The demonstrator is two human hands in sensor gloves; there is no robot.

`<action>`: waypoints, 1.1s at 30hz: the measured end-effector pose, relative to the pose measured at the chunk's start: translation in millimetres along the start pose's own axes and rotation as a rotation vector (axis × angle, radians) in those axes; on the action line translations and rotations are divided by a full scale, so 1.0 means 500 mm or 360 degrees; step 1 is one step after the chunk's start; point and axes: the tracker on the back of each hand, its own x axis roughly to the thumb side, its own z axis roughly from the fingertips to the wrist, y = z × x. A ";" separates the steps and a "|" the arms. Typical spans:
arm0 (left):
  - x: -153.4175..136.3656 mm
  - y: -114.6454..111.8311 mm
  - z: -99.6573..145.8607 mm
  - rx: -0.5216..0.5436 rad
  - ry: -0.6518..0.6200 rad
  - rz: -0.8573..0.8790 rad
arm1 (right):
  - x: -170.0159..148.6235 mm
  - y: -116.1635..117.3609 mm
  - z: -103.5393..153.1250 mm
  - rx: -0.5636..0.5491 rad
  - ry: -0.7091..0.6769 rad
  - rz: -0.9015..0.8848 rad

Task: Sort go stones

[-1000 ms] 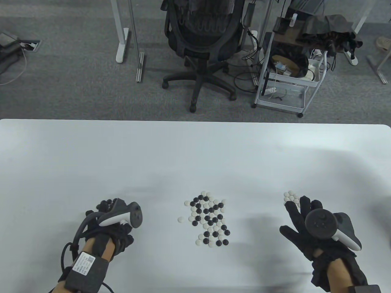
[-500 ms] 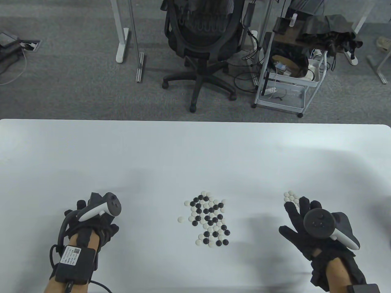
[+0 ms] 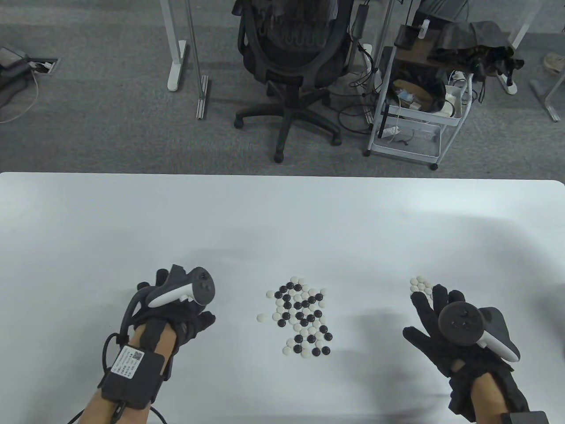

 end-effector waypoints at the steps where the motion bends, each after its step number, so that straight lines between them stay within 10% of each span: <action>1: 0.020 0.003 -0.003 -0.0012 -0.0041 -0.0032 | 0.000 0.000 0.000 -0.0001 0.0000 0.0000; 10: 0.209 0.014 -0.058 -0.0138 -0.0373 -0.0193 | -0.001 -0.001 0.002 -0.0008 -0.0011 -0.0006; 18: 0.261 -0.005 -0.101 -0.0169 -0.0372 -0.0313 | -0.002 -0.003 0.004 -0.0017 -0.0023 -0.0015; 26: 0.207 -0.024 -0.078 -0.0231 -0.0275 -0.0377 | -0.003 -0.004 0.006 -0.0019 -0.0024 -0.0017; 33: 0.021 0.005 -0.095 -0.0209 0.0103 0.0031 | -0.002 -0.001 0.005 -0.0009 -0.0018 -0.0005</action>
